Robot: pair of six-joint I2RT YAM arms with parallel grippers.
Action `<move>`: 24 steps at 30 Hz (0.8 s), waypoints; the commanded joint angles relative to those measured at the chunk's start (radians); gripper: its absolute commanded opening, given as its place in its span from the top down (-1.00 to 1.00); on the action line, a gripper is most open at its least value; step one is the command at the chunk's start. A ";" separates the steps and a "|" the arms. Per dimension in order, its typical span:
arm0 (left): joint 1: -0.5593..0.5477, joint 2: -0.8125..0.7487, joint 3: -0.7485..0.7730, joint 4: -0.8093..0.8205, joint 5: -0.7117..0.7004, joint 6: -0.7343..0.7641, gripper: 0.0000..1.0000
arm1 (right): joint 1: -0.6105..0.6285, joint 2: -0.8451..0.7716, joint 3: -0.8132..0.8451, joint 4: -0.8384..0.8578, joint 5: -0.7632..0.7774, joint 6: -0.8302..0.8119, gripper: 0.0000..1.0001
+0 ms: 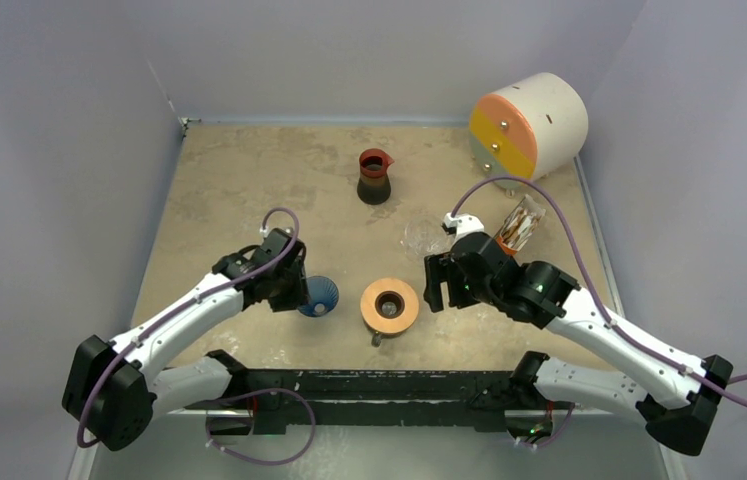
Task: Place the coffee filter in the dripper
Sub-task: Pick up the coffee dripper from the center of the board.
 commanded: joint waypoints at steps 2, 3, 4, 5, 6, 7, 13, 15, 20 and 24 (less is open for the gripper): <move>0.015 -0.005 -0.028 0.051 0.020 -0.024 0.38 | 0.006 -0.023 -0.012 -0.004 0.031 0.010 -0.61; 0.015 -0.006 -0.030 0.050 0.020 -0.024 0.41 | 0.006 -0.025 -0.012 -0.004 0.030 0.010 -0.60; 0.014 -0.007 -0.031 0.050 0.020 -0.024 0.43 | 0.006 -0.026 -0.012 -0.006 0.030 0.010 -0.60; 0.014 -0.008 -0.032 0.049 0.019 -0.023 0.45 | 0.006 -0.028 -0.012 -0.006 0.029 0.011 -0.60; 0.015 -0.010 -0.033 0.047 0.018 -0.023 0.48 | 0.006 -0.029 -0.014 -0.006 0.027 0.011 -0.60; 0.014 -0.014 -0.035 0.047 0.017 -0.023 0.50 | 0.006 -0.031 -0.015 -0.004 0.026 0.012 -0.60; 0.015 -0.039 -0.040 0.037 0.006 -0.021 0.65 | 0.006 -0.039 -0.018 -0.006 0.022 0.016 -0.60; 0.014 -0.042 -0.040 0.035 0.004 -0.021 0.72 | 0.006 -0.040 -0.018 -0.006 0.022 0.018 -0.60; 0.016 -0.049 -0.040 0.032 0.004 -0.020 0.93 | 0.006 -0.039 -0.018 -0.004 0.019 0.021 -0.60; 0.015 -0.065 -0.036 0.028 0.001 -0.020 1.00 | 0.006 -0.038 -0.015 -0.003 0.017 0.022 -0.60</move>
